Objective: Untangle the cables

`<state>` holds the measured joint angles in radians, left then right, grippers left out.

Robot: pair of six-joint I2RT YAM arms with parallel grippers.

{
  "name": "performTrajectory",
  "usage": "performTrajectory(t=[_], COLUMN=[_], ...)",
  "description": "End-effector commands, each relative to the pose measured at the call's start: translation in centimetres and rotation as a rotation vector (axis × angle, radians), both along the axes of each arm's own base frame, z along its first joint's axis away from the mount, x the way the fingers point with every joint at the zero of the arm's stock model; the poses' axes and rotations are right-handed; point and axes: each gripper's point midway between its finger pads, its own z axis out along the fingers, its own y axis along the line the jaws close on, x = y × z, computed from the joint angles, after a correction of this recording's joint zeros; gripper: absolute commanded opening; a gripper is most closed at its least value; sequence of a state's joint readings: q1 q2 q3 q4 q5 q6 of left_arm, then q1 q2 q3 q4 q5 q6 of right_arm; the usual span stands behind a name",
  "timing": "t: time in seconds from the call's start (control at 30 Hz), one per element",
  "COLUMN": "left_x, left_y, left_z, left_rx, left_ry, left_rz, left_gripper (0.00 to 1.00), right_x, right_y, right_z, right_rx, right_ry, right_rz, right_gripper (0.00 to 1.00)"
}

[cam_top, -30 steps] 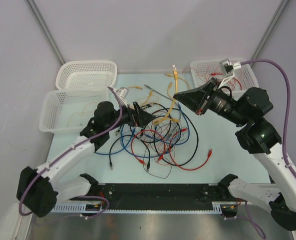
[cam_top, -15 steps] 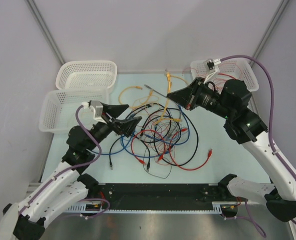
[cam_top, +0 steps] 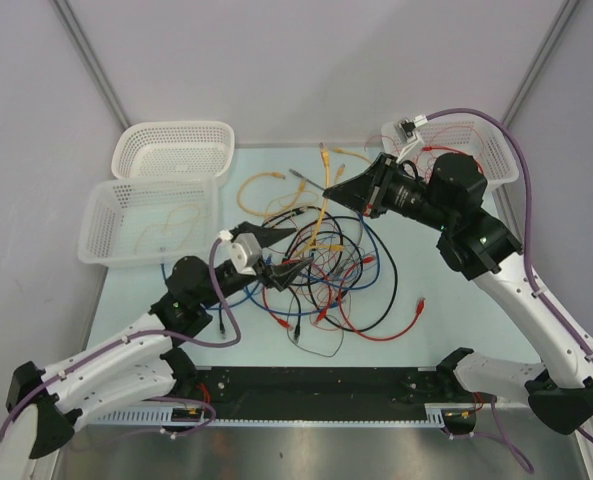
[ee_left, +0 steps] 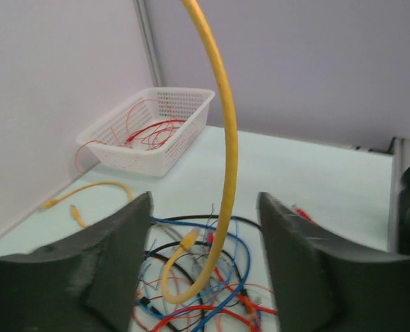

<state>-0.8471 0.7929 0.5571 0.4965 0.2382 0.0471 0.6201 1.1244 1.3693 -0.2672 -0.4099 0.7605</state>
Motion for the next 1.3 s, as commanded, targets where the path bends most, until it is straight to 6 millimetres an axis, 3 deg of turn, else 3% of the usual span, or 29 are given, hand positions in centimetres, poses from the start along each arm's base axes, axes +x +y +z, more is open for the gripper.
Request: performTrajectory(t=[0.0,0.03,0.07,0.13,0.23,0.27,0.3,0.37,0.4,0.47,0.5,0.53,0.67,0.83,0.9,0.93,1.1,1.2,1.27], left_x=[1.2,1.6,2.0,2.4,2.7,3.8,4.0,5.4,6.2,7.0,7.9,8.3,10.5,9.9,9.5,9.1,8.4,8.0,8.2], left_y=[-1.2,-1.3,-1.6,-1.6,-1.0,0.0,0.7,2.5,3.9,5.7,7.6,8.8,14.5,17.4,17.4,16.4,13.0,13.9,15.5], left_z=[0.0,-0.2,-0.5,-0.6,-0.2,0.0,0.4,0.2,0.7,0.7,1.1,1.2,1.7,5.0,6.1,7.2,8.2,9.4,8.9], left_rx=[0.065,0.076,0.092,0.101,0.082,0.068,0.049,0.033,0.014,-0.013,-0.041,-0.048,-0.153,-0.211,-0.225,-0.220,-0.226,-0.247,-0.236], left_ry=[-0.051,-0.044,-0.033,-0.027,-0.015,0.006,0.027,0.111,0.138,0.251,0.281,0.328,0.521,0.538,0.533,0.524,0.611,0.612,0.616], left_rz=[0.015,0.027,0.032,0.046,0.085,0.160,0.197,0.313,0.362,0.419,0.478,0.519,0.724,0.814,0.799,0.729,0.552,0.586,0.683], left_gripper=[0.53,0.42,0.18,0.01,0.00,0.00,0.00,0.00,0.00,0.00,0.00,0.00,0.00,0.00,0.00,0.00,0.00,0.00,0.00], right_x=[-0.9,-1.0,-1.0,-1.1,-1.2,-1.2,-0.9,-0.4,-0.2,0.2,0.4,0.6,1.0,1.2,1.4,1.6,2.2,2.6,2.7], right_y=[0.7,0.8,0.8,0.8,0.4,0.3,0.0,-0.8,-1.1,-1.9,-2.2,-2.4,-2.9,-3.3,-3.3,-3.1,-1.3,-0.8,-0.7], right_z=[2.0,2.1,2.0,2.0,2.0,1.6,1.4,0.8,0.4,-0.5,-0.9,-1.1,-2.6,-4.1,-4.8,-5.3,-8.1,-9.6,-10.3], right_rx=[0.048,0.050,0.048,0.045,0.031,0.019,0.004,-0.028,-0.049,-0.090,-0.110,-0.123,-0.173,-0.218,-0.238,-0.241,-0.237,-0.254,-0.264], right_ry=[-0.033,-0.035,-0.035,-0.035,-0.051,-0.044,-0.055,-0.048,-0.051,-0.040,-0.043,-0.041,-0.032,-0.041,-0.046,-0.045,-0.004,0.016,0.020], right_rz=[0.044,0.049,0.050,0.052,0.041,0.035,0.012,-0.047,-0.069,-0.117,-0.132,-0.145,-0.173,-0.187,-0.184,-0.182,-0.126,-0.115,-0.115], right_gripper=[0.00,0.00,0.00,0.00,0.00,0.00,0.10,0.40,0.61,0.75,0.84,0.87,0.89,0.86,0.85,0.84,0.85,0.84,0.84])
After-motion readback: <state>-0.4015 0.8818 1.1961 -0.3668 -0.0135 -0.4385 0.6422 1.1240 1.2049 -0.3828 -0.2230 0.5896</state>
